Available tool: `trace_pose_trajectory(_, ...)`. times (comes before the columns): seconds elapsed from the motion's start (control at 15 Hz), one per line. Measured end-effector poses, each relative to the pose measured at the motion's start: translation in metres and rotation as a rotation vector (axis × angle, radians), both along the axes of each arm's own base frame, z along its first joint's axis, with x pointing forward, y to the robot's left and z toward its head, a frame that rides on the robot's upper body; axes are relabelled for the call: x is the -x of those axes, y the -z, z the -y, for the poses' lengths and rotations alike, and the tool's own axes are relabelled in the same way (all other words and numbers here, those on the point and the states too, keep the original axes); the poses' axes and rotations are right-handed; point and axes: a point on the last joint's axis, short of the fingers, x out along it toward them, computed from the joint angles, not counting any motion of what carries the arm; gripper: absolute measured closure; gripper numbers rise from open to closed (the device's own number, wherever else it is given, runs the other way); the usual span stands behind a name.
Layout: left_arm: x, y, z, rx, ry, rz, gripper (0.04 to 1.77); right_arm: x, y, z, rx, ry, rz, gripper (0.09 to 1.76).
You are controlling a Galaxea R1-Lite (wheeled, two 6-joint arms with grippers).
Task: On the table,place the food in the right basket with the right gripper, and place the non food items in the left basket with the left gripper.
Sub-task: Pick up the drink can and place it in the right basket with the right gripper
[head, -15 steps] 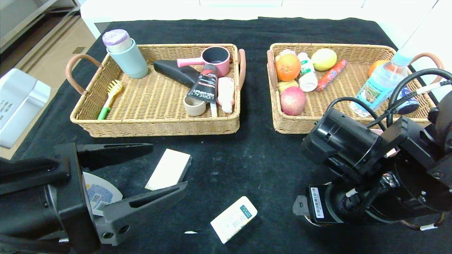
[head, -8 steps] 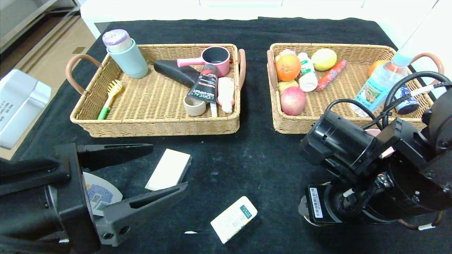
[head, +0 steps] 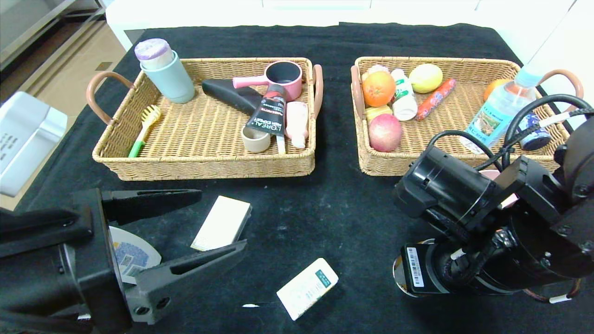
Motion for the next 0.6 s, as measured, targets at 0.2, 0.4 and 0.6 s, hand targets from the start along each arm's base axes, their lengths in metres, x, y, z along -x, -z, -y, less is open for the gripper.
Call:
trace_pose_trajectory(0.2, 0.0, 0.0, 0.0, 0.0, 0.0, 0.0, 0.09, 0.0, 0.0, 0.0, 0.0, -0.001, 0.0, 0.66)
trace_pose_trajectory(0.4, 0.0, 0.0, 0.0, -0.001, 0.0, -0.001, 0.09, 0.002, -0.003, 0.002, -0.007, -0.004, 0.006, 0.66)
trace_pose_trajectory(0.6, 0.0, 0.0, 0.0, -0.002, 0.0, -0.002, 0.09, 0.008, -0.013, 0.006, -0.031, -0.016, 0.03, 0.66)
